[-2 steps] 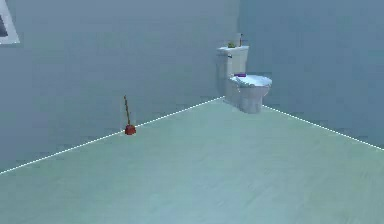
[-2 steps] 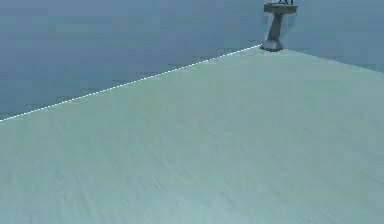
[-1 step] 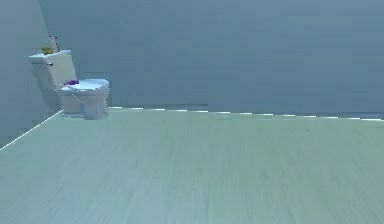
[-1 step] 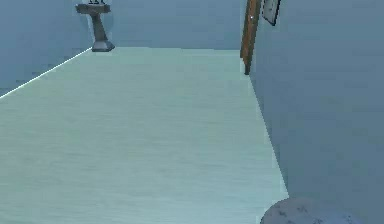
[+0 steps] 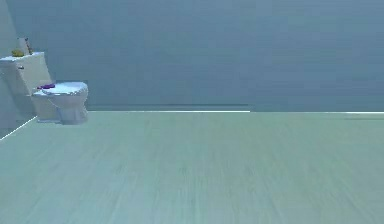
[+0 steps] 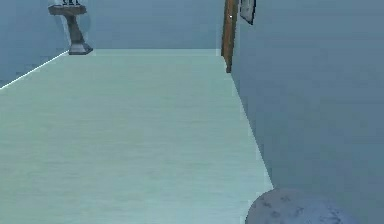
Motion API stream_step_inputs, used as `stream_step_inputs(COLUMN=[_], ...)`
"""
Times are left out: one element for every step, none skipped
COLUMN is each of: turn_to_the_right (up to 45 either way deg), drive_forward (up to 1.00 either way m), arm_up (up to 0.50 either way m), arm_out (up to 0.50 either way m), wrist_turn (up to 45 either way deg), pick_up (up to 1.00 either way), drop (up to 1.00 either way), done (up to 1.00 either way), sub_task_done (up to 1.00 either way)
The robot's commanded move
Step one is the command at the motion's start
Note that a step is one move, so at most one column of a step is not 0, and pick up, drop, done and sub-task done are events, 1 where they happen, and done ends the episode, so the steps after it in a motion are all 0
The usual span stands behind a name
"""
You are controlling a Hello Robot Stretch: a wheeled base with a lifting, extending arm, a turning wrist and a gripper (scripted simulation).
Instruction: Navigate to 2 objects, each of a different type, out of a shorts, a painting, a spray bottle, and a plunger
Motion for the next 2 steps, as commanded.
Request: stream_step_inputs(turn_to_the_right=[0.0, -45.0], drive_forward=[0.35, 0.0], arm_up=[0.0, 0.0], arm_out=[0.0, 0.0], wrist_turn=[0.0, 0.0], pick_up=[0.0, 0.0], drop=[0.0, 0.0], done=[0.0, 0.0], sub_task_done=[0.0, 0.0])
